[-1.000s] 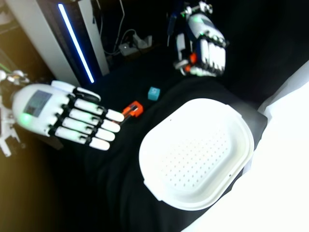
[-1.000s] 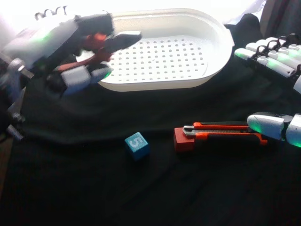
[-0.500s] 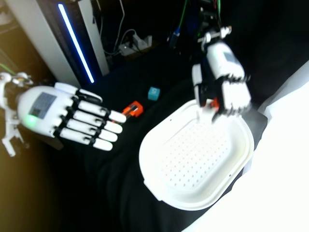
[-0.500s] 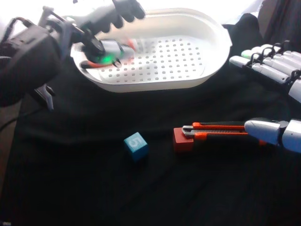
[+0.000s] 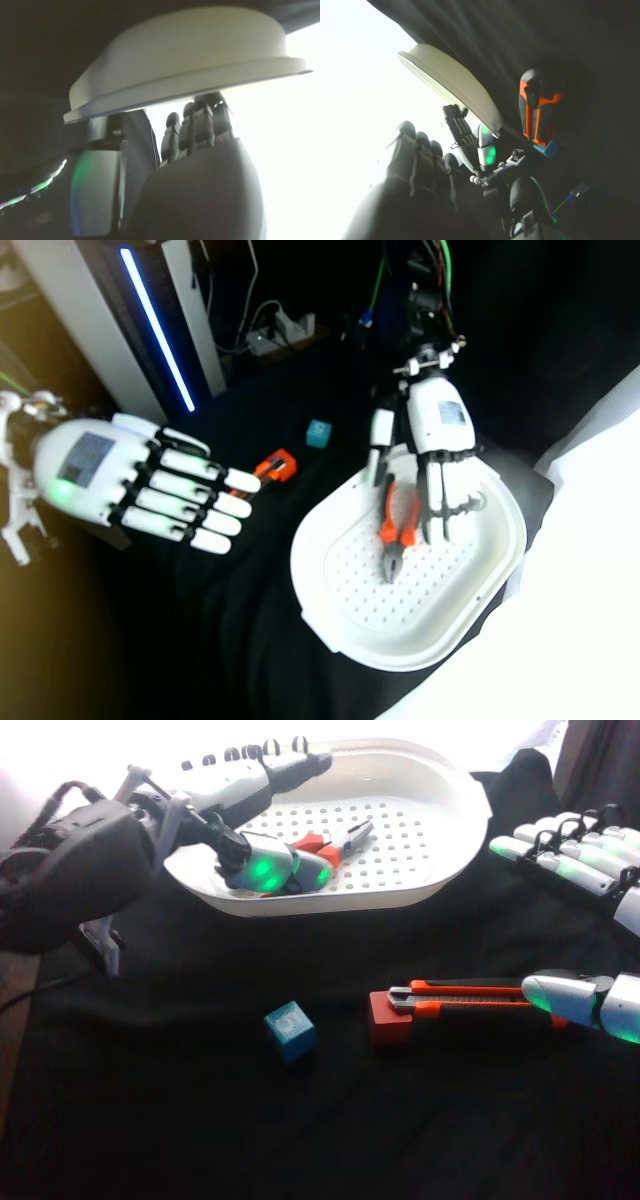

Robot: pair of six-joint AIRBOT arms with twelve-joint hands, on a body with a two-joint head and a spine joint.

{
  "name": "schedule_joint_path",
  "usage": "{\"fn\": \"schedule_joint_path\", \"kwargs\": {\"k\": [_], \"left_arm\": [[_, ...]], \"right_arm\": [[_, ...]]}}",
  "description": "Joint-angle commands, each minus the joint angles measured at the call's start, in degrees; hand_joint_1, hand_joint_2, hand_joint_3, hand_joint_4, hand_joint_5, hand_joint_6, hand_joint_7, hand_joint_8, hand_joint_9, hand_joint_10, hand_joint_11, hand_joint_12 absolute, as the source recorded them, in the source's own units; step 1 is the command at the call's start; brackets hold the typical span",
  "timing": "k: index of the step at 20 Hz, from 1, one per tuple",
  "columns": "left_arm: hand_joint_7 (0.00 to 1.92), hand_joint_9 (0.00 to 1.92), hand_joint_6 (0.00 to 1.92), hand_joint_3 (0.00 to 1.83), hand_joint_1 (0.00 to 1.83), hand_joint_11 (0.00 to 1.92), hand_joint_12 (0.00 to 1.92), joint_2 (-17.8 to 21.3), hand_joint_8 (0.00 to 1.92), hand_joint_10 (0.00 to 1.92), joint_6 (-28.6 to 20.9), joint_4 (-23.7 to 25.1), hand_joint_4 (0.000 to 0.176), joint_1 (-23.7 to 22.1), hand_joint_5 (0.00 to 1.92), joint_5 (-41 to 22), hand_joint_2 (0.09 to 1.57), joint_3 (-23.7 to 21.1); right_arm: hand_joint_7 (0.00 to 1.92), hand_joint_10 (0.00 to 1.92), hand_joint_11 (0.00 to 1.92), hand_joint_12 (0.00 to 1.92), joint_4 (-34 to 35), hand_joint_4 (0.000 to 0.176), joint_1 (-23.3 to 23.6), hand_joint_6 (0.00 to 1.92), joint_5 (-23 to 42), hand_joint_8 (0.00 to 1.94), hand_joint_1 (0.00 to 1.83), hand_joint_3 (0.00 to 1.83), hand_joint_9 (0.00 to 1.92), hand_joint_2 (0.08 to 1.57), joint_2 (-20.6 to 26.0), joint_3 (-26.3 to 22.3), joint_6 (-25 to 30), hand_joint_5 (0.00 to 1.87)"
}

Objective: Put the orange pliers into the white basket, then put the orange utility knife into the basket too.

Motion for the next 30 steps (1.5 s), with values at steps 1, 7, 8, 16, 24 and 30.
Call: {"fn": "schedule_joint_path", "kwargs": {"k": [1,7,8,16,24,30], "left_arm": [[0.00,0.00,0.00,0.00,0.41,0.00,0.00,1.63,0.00,0.00,-0.20,1.26,0.149,-0.07,0.00,-10.35,1.12,-1.09],[0.00,0.00,0.00,0.01,0.37,0.00,0.00,12.14,0.00,0.00,-2.41,6.53,0.161,5.79,0.00,-26.79,1.13,-12.95],[0.00,0.00,0.00,0.02,0.45,0.00,0.00,13.64,0.00,0.00,-4.34,7.73,0.030,8.10,0.00,-30.59,1.18,-14.84],[0.00,0.00,0.00,0.01,0.48,0.00,0.00,18.86,0.00,0.00,-8.75,10.54,0.116,18.77,0.00,-46.40,1.22,-22.90],[0.00,0.00,0.00,0.01,0.57,0.00,0.00,18.84,0.00,0.00,-10.61,8.83,0.095,22.53,0.00,-48.50,1.26,-23.72],[0.00,0.00,0.00,0.01,0.57,0.00,0.00,18.76,0.00,0.00,-10.94,7.76,0.085,24.03,0.00,-49.29,1.29,-23.97]], "right_arm": [[0.00,0.00,0.00,0.00,-0.47,0.025,0.19,0.00,6.83,0.00,0.43,0.00,0.00,1.21,0.10,-0.15,-0.02,0.00],[0.01,0.02,0.02,0.01,-2.70,0.000,0.21,0.00,4.36,0.00,0.47,0.00,0.06,1.17,-0.82,0.39,0.93,0.00],[0.05,0.03,0.00,0.45,-2.75,0.001,0.22,0.00,3.09,0.01,0.53,0.01,0.10,1.16,-1.70,0.98,0.93,0.00],[0.22,0.05,0.00,0.66,-2.70,0.000,1.16,0.02,-2.95,0.01,0.60,0.00,0.21,1.21,-5.84,3.91,0.93,0.06],[0.62,1.07,0.06,1.61,-4.65,0.000,5.98,0.11,-7.26,0.44,0.74,0.00,0.34,1.30,-10.74,7.66,0.92,0.54],[0.78,1.55,0.41,1.89,-4.68,0.000,7.44,1.46,-7.43,1.55,1.17,0.00,0.65,1.30,-11.43,8.65,0.91,0.54]]}}
